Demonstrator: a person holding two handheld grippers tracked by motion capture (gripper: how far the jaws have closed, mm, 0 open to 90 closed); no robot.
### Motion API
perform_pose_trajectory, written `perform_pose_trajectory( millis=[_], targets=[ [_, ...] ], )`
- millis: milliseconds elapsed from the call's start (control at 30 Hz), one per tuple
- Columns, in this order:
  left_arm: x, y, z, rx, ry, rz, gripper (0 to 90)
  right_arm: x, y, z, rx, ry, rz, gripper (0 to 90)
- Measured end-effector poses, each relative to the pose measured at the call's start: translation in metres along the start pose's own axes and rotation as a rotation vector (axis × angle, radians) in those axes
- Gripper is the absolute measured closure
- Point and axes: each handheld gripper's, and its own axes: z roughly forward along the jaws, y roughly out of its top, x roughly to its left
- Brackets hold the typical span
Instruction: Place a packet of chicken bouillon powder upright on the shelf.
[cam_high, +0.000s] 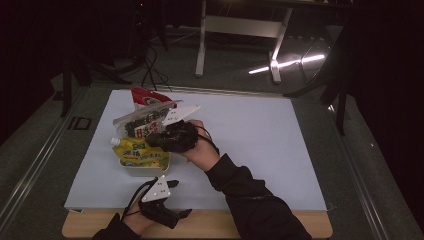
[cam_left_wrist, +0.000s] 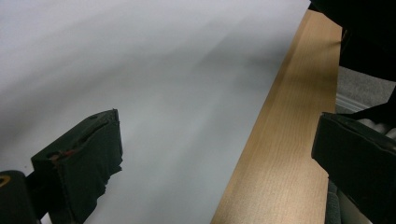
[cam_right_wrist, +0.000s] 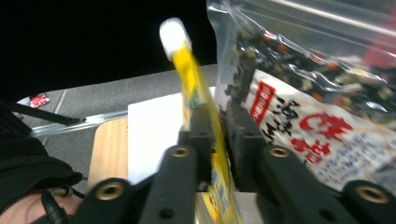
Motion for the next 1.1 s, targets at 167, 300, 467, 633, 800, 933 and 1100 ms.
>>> perform_pose_trajectory(
  millis=[167, 300, 467, 633, 800, 933, 1100],
  targets=[
    [0.0, 0.0, 0.001, 0.003, -0.002, 0.003, 2.8, 0.001, -0.011, -0.01, -0.007, -0.041, -0.005, 62.3],
    [0.0, -0.001, 0.001, 0.004, -0.003, 0.0, 2.8, 0.0, -0.025, -0.018, -0.017, -0.068, 0.001, 51.8],
    [0.0, 0.0, 0.002, 0.005, -0.004, -0.004, 2.8, -0.004, -0.043, -0.027, -0.015, -0.087, 0.017, 45.3],
    [0.0, 0.0, 0.002, 0.003, -0.007, -0.007, 2.8, -0.005, -0.063, -0.037, -0.01, -0.106, 0.025, 38.0],
    [0.0, 0.0, 0.001, 0.001, -0.007, -0.009, 2.8, -0.008, -0.089, -0.045, 0.011, -0.116, 0.025, 29.3],
    [0.0, 0.0, 0.001, 0.001, -0.007, -0.01, 2.8, -0.01, -0.109, -0.049, 0.016, -0.099, 0.042, 23.3],
    [0.0, 0.0, 0.001, 0.0, -0.006, -0.01, 2.8, -0.013, -0.131, -0.055, 0.003, -0.1, 0.083, 21.3]
  ],
)
